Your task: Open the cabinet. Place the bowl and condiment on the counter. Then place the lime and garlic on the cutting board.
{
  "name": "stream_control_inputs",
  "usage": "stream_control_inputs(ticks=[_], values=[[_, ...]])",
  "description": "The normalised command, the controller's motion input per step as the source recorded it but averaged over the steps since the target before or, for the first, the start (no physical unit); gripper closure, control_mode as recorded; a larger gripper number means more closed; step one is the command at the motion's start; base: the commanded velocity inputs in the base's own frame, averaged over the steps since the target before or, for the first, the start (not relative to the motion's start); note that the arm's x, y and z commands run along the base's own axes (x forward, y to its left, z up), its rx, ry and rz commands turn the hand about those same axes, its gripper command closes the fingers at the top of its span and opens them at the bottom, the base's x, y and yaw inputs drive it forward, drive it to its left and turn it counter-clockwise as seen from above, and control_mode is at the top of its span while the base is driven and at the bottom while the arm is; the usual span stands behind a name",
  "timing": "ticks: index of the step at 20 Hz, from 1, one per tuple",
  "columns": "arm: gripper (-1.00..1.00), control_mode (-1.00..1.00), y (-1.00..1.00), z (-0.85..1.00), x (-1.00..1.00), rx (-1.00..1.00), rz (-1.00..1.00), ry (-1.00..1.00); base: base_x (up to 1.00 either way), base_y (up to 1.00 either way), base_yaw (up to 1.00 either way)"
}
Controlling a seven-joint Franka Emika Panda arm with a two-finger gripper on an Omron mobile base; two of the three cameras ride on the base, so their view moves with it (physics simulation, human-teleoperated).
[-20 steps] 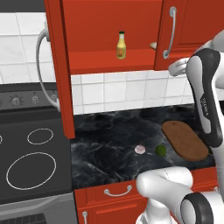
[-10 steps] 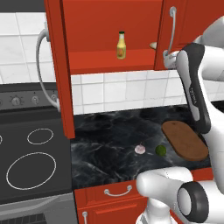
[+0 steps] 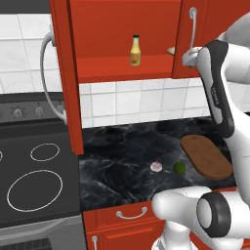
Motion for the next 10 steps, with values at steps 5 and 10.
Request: stream_control_inputs(ticks=[5,10], values=[[-1.00,-1.00,-0.02,0.14,0.23,0.04,0.00,-0.18,0.00,0.00,0.00],[-1.00,-1.00,-0.02,0.09,0.24,0.02,0.00,-0.15,0.00,0.00,0.00]])
